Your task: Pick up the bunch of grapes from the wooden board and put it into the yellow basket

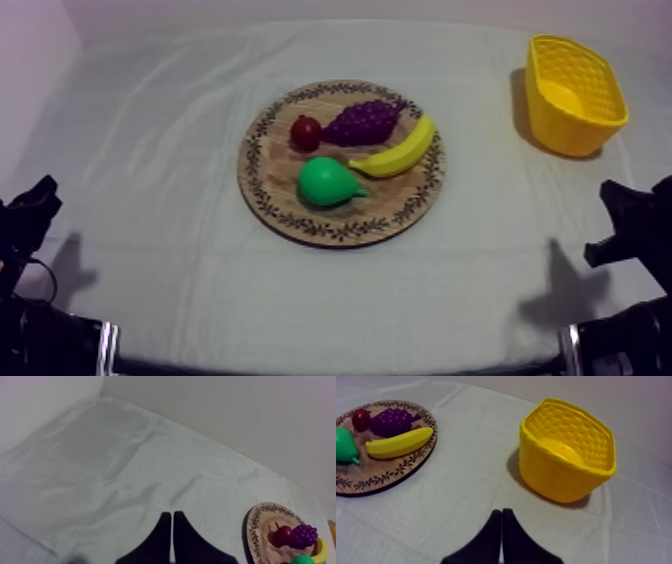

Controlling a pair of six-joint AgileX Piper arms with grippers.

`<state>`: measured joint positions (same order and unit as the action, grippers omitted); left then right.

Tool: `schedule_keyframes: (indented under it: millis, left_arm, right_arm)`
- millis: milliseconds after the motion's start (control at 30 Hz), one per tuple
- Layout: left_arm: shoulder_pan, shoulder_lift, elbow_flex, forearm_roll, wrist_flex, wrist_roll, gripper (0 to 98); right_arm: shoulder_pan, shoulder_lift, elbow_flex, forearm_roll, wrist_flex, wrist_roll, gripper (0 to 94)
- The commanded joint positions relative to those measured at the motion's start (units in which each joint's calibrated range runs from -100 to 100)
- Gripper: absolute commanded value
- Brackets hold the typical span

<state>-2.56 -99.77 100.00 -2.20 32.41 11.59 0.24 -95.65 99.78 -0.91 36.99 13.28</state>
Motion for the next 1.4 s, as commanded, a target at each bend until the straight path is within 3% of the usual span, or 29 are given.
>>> schedule_keyframes:
  millis: [0,933,1200,1367]
  left_arm:
    - [-0.01,0.03,0.0,-0.02,0.01,0.01,0.1]
    - [-0.01,0.03,0.0,-0.02,0.01,0.01,0.1]
    - [-0.01,0.03,0.0,-0.02,0.01,0.01,0.1]
    - [-0.01,0.03,0.0,-0.02,0.01,0.01,0.1]
  right_arm:
    - [-0.01,-0.02,0.0,0.0,0.03,0.03,0.4]
    - [-0.01,-0.02,-0.03,0.0,0.75,-0.21,0.4]
    - [-0.82,-0.02,-0.42,1.06,1.26,-3.94,0.5]
    - [-2.66,4.22,-7.49,2.32,2.02,-7.27,0.5]
